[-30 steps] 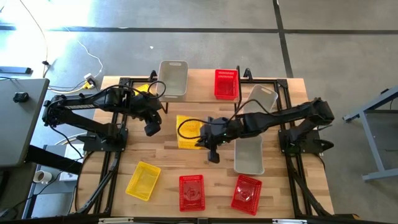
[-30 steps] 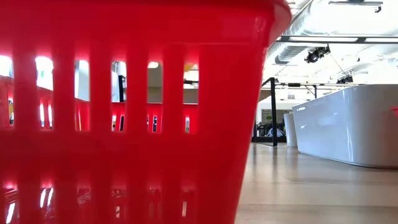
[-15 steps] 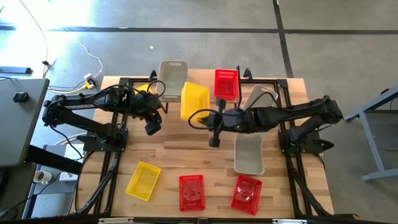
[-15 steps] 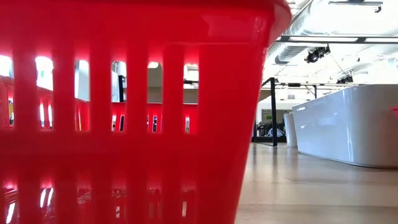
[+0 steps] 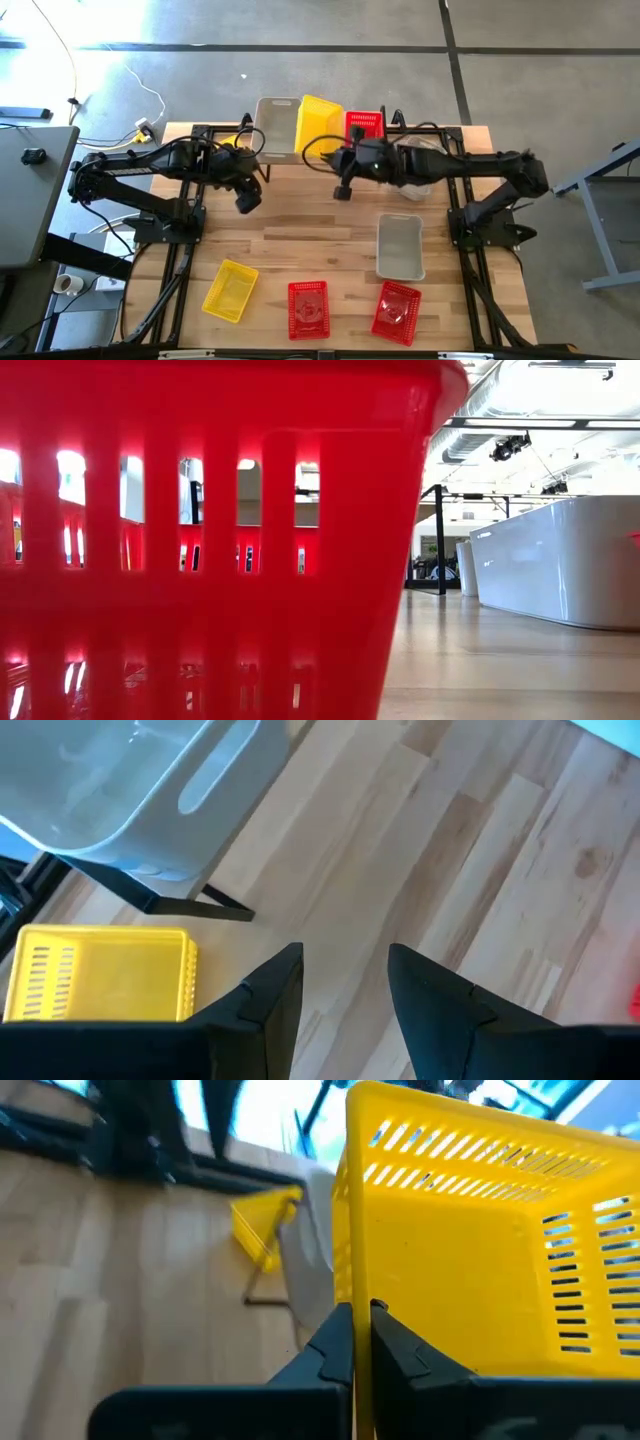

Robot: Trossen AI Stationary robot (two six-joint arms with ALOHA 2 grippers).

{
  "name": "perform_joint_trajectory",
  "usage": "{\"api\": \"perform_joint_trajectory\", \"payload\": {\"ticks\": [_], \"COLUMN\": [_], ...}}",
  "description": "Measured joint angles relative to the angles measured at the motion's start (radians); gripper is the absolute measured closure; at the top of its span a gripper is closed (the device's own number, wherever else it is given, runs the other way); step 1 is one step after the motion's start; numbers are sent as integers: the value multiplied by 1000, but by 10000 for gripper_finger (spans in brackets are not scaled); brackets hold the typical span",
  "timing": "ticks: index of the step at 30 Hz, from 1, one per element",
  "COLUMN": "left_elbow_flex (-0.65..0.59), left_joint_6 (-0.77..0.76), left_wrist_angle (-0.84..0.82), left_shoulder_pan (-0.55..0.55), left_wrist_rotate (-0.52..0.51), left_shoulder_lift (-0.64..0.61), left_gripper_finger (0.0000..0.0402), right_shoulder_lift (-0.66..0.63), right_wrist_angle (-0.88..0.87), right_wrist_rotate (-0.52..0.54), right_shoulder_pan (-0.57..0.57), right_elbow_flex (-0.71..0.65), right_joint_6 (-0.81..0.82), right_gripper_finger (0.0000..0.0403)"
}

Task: Stack baskets on shelf by color
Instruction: Put the middle right yellow bin on the shelf

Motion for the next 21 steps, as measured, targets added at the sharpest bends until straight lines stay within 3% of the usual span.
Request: {"api": "perform_joint_trajectory", "payload": {"ticks": [10, 21], "left_elbow_flex": [0, 0], "left_joint_6": [-72, -97], "left_wrist_angle": [-2, -3], "left_shoulder_pan": [0, 0], "left_wrist_rotate": [-11, -11], "left_shoulder_lift": [0, 0], "left_gripper_finger": [264, 264], "right_shoulder_lift": [26, 122], "right_wrist_angle": [-86, -146], "right_wrist_rotate": [-127, -165], "right_shoulder_pan": [-130, -156], "right_elbow_flex": [0, 0], "right_joint_6": [-16, -64], "right_gripper_finger": [403, 403]}}
